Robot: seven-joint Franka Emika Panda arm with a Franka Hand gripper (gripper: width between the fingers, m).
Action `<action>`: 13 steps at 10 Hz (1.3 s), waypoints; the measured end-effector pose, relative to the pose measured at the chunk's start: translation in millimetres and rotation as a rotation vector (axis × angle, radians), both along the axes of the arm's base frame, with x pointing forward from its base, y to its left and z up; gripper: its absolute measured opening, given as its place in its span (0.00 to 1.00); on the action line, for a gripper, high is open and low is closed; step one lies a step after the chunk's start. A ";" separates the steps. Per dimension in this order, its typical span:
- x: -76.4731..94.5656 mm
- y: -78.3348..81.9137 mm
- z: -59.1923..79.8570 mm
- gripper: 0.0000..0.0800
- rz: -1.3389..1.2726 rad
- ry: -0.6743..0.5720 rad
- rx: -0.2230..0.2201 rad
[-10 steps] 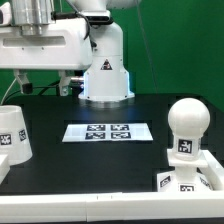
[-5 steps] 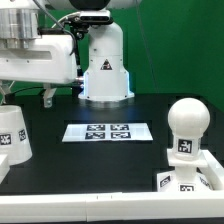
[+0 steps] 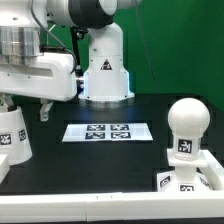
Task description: Assemble lamp
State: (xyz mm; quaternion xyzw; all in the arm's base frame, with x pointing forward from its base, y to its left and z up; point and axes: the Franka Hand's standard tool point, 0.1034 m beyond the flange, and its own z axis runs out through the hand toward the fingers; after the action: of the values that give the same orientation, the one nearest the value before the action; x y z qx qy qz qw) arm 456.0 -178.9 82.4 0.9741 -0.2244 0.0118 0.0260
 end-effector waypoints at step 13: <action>75.6 144.1 114.4 0.05 -0.111 -0.140 0.154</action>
Offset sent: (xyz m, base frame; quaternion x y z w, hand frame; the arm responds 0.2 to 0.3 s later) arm 0.0000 0.0000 0.0000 0.0000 0.0000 0.0000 1.0000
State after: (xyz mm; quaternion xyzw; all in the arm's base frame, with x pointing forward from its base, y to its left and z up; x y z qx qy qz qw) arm 531.6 -34.8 196.8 0.9561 -0.2794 0.0609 -0.0640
